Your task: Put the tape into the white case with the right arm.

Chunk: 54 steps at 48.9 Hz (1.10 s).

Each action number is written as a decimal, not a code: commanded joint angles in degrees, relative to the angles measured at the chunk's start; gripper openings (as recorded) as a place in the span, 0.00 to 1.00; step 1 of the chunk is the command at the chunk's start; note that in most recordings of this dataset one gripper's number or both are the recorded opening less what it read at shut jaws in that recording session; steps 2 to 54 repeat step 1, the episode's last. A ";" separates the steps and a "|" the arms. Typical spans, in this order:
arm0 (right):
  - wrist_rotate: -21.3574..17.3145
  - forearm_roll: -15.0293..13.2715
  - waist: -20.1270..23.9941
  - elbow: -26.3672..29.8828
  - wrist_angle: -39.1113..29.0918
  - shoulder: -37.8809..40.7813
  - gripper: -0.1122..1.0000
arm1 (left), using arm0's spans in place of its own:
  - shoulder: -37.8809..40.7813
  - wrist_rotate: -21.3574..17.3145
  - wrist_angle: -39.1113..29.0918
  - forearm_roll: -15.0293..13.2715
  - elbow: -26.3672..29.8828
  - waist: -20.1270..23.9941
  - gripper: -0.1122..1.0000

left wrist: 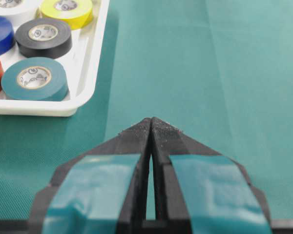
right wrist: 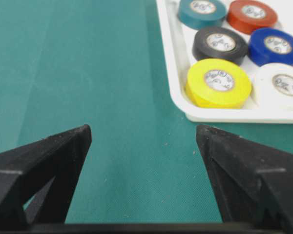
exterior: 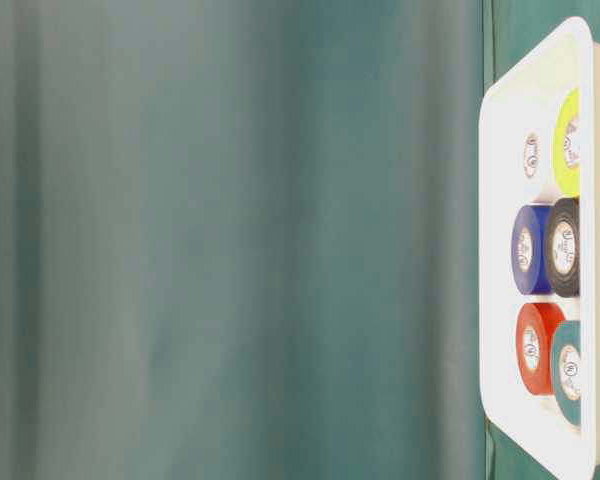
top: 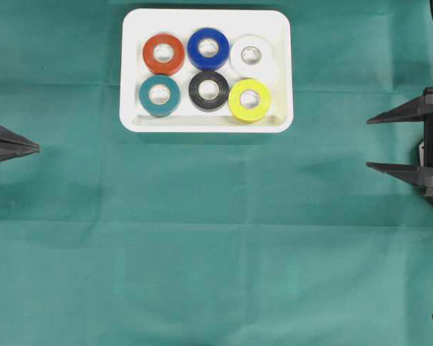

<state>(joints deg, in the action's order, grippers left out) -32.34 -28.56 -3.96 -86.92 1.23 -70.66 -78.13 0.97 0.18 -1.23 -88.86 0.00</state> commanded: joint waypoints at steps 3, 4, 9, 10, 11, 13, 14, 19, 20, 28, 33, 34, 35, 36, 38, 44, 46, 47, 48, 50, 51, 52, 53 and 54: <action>-0.18 -0.09 -0.26 0.00 2.37 0.26 0.66 | 0.35 0.00 0.44 -0.09 0.70 0.18 0.10; -0.18 -0.09 -0.26 0.00 2.37 0.26 0.66 | 0.35 0.00 0.44 -0.09 0.70 0.18 0.10; -0.18 -0.09 -0.26 0.00 2.37 0.26 0.66 | 0.35 0.00 0.44 -0.09 0.70 0.18 0.10; -0.18 -0.09 -0.26 0.00 2.37 0.26 0.66 | 0.35 0.00 0.44 -0.09 0.70 0.18 0.10; -0.18 -0.09 -0.26 0.00 2.37 0.26 0.66 | 0.35 0.00 0.44 -0.09 0.70 0.18 0.10; -0.18 -0.09 -0.26 0.00 2.37 0.26 0.66 | 0.35 0.00 0.44 -0.09 0.70 0.18 0.10; -0.18 -0.09 -0.26 0.00 2.37 0.26 0.66 | 0.35 0.00 0.44 -0.09 0.70 0.18 0.10; -0.18 -0.09 -0.26 0.00 2.37 0.26 0.66 | 0.35 0.00 0.44 -0.09 0.70 0.18 0.10; -0.18 -0.09 -0.26 0.00 2.37 0.26 0.66 | 0.35 0.00 0.44 -0.09 0.70 0.18 0.10; -0.18 -0.09 -0.26 0.00 2.37 0.26 0.66 | 0.35 0.00 0.44 -0.09 0.70 0.18 0.10; -0.18 -0.09 -0.26 0.00 2.37 0.26 0.66 | 0.35 0.00 0.44 -0.09 0.70 0.18 0.10; -0.18 -0.09 -0.26 0.00 2.37 0.26 0.66 | 0.35 0.00 0.44 -0.09 0.70 0.18 0.10; -0.18 -0.09 -0.26 0.00 2.37 0.26 0.66 | 0.35 0.00 0.44 -0.09 0.70 0.18 0.10; -0.18 -0.09 -0.26 0.00 2.37 0.26 0.66 | 0.35 0.00 0.44 -0.09 0.70 0.18 0.10; -0.18 -0.09 -0.26 0.00 2.37 0.26 0.66 | 0.35 0.00 0.44 -0.09 0.70 0.18 0.10; -0.18 -0.09 -0.26 0.00 2.37 0.26 0.66 | 0.35 0.00 0.44 -0.09 0.70 0.18 0.10; -0.18 -0.09 -0.26 0.00 2.37 0.26 0.66 | 0.35 0.00 0.44 -0.09 0.70 0.18 0.10; -0.18 -0.09 -0.26 0.00 2.37 0.26 0.66 | 0.35 0.00 0.44 -0.09 0.70 0.18 0.10; -0.18 -0.09 -0.26 0.00 2.37 0.26 0.66 | 0.35 0.00 0.44 -0.09 0.70 0.18 0.10; -0.18 -0.09 -0.26 0.00 2.37 0.26 0.66 | 0.35 0.00 0.44 -0.09 0.70 0.18 0.10; -0.18 -0.09 -0.26 0.00 2.37 0.26 0.66 | 0.35 0.00 0.44 -0.09 0.70 0.18 0.10; -0.18 -0.09 -0.26 0.00 2.37 0.26 0.66 | 0.35 0.00 0.44 -0.09 0.70 0.18 0.10; -0.18 -0.09 -0.26 0.00 2.37 0.26 0.66 | 0.35 0.00 0.44 -0.09 0.70 0.18 0.10; -0.18 -0.09 -0.26 0.00 2.37 0.26 0.66 | 0.35 0.00 0.44 -0.09 0.70 0.18 0.10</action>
